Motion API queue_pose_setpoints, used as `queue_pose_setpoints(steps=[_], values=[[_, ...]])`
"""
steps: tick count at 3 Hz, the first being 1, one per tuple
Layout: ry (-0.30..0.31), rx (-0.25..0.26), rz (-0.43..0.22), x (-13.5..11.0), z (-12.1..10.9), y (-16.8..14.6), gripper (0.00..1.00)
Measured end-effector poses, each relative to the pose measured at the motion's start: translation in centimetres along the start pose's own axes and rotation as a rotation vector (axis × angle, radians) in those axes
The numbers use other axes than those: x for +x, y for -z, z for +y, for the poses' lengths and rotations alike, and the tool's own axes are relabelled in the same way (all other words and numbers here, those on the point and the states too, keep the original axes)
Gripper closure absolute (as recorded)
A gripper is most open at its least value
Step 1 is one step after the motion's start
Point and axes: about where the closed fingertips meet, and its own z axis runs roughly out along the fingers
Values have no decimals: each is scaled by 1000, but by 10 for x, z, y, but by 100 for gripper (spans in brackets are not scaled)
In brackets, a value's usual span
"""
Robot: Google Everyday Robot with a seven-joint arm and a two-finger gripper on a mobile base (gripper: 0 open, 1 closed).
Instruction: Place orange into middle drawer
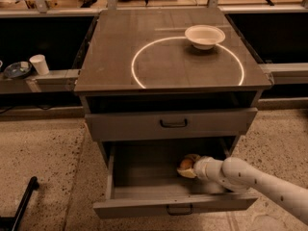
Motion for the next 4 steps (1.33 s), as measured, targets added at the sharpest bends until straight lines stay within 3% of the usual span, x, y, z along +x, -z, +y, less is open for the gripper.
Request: queue_pose_setpoints(steps=[1,2,4], values=[[-44,-52,-32,-10,0,0,36],[-38,-56,-29,-9,3,-1,5],[-38,-56,-29,-9,3,-1,0]])
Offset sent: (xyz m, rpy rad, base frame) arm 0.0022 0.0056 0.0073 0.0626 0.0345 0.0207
